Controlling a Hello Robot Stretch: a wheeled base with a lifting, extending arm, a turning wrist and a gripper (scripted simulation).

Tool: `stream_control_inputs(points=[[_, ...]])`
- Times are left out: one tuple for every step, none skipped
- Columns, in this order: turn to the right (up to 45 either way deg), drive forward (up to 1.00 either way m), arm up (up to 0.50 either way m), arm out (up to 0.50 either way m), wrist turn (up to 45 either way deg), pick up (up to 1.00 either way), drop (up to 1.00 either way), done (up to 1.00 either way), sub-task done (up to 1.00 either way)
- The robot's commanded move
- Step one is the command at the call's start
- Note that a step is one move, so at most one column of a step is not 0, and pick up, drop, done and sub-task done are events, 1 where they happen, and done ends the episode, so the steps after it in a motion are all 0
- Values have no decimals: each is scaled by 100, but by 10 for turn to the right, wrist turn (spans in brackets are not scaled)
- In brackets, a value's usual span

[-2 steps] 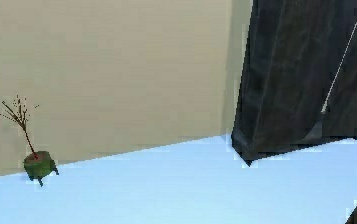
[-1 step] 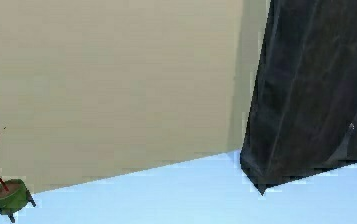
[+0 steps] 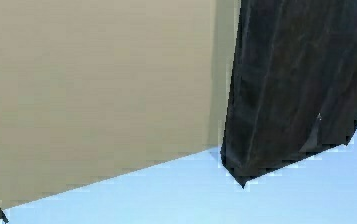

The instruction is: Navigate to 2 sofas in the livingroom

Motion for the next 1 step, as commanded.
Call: stream_control_inputs(points=[[0,35,0,0,0,0,0,0,0]])
